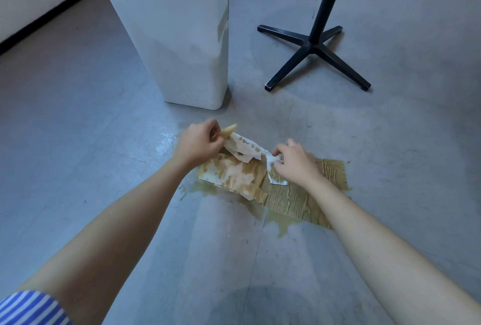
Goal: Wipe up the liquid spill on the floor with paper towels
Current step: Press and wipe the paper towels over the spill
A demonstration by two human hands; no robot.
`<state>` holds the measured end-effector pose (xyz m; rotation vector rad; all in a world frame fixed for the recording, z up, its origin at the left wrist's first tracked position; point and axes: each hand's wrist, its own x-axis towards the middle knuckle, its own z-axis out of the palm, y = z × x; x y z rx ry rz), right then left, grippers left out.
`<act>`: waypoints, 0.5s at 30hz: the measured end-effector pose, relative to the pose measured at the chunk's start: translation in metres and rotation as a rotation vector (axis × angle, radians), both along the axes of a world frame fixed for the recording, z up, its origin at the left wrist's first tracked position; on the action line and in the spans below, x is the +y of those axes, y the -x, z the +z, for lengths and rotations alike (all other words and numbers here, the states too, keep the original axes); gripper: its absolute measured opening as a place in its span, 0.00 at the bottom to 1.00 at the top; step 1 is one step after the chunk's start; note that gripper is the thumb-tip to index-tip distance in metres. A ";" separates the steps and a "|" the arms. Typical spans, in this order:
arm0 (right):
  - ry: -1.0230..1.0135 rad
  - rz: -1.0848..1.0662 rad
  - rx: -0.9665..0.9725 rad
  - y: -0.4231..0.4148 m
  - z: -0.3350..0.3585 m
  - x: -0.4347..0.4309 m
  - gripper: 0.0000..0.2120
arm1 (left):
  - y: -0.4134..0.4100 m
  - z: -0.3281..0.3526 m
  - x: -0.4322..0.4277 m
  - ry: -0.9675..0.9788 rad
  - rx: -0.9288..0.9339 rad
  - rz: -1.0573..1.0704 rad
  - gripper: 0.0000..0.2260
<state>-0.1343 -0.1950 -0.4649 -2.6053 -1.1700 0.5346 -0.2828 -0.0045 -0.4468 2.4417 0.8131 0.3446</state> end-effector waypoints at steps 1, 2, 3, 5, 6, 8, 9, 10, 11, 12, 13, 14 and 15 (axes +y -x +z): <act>-0.018 -0.016 0.053 0.000 0.002 0.004 0.13 | -0.005 0.009 -0.004 0.051 -0.055 0.023 0.04; -0.040 -0.033 0.105 0.001 0.004 0.008 0.13 | -0.009 0.016 -0.007 0.102 -0.104 0.051 0.03; -0.071 -0.057 0.155 0.002 0.007 0.012 0.13 | -0.014 0.024 -0.012 0.141 -0.145 0.076 0.04; -0.155 -0.155 0.278 0.002 0.011 0.018 0.14 | -0.023 0.036 -0.021 0.199 -0.208 0.100 0.06; -0.211 -0.234 0.357 0.002 0.011 0.021 0.15 | -0.028 0.041 -0.027 0.232 -0.234 0.092 0.07; -0.334 -0.423 0.543 0.001 0.010 0.022 0.16 | -0.035 0.047 -0.039 0.302 -0.273 0.057 0.06; -0.388 -0.519 0.634 0.001 0.010 0.022 0.15 | -0.038 0.050 -0.045 0.339 -0.289 0.042 0.06; -0.430 -0.610 0.723 0.001 0.011 0.021 0.15 | -0.040 0.052 -0.050 0.384 -0.302 0.032 0.06; -0.464 -0.689 0.811 0.000 0.012 0.019 0.15 | -0.042 0.054 -0.054 0.434 -0.316 0.026 0.05; -0.485 -0.748 0.896 -0.001 0.013 0.015 0.16 | -0.044 0.054 -0.059 0.485 -0.327 0.026 0.05; -0.498 -0.788 0.976 -0.002 0.014 0.011 0.17 | -0.045 0.054 -0.063 0.536 -0.335 0.030 0.05; -0.506 -0.811 1.049 -0.002 0.015 0.006 0.18 | -0.046 0.053 -0.067 0.579 -0.339 0.034 0.06; -0.519 -0.824 1.120 -0.003 0.014 0.002 0.18 | -0.046 0.051 -0.070 0.610 -0.338 0.037 0.07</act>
